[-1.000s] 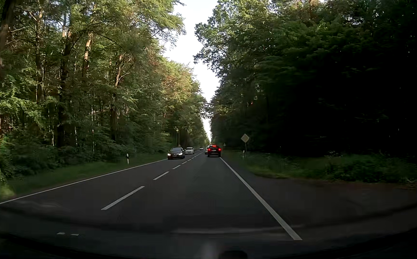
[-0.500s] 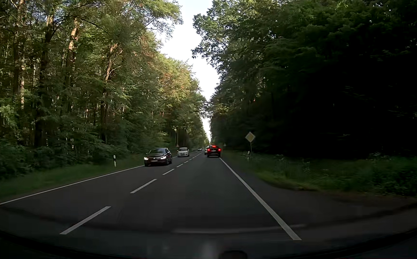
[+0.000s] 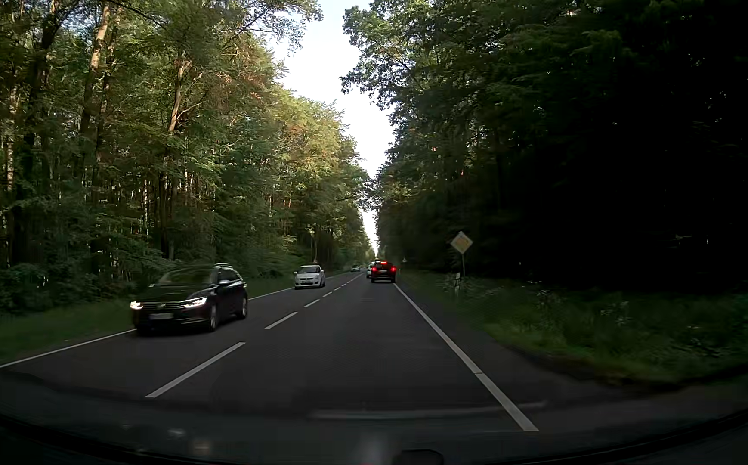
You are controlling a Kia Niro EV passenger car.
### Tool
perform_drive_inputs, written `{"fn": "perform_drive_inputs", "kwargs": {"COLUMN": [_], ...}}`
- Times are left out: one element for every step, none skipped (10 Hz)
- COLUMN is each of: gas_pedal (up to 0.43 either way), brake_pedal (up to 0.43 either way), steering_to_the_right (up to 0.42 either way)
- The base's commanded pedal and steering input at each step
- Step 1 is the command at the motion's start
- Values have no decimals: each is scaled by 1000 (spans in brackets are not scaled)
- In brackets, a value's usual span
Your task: Follow the waypoints while adhering to traffic rules and regulations
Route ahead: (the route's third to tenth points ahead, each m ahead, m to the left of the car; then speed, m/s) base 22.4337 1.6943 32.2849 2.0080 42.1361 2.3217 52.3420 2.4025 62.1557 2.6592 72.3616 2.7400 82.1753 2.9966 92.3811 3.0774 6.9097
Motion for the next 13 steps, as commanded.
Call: {"fn": "perform_drive_inputs", "kwargs": {"gas_pedal": [28, 28, 28, 28, 28, 28, 28, 28, 28, 28, 28, 0, 0], "brake_pedal": [0, 0, 0, 0, 0, 0, 0, 0, 0, 0, 0, 0, 0], "steering_to_the_right": [0, 0, 0, 0, 0, 0, 0, 0, 0, 0, 0, 0, 0]}}
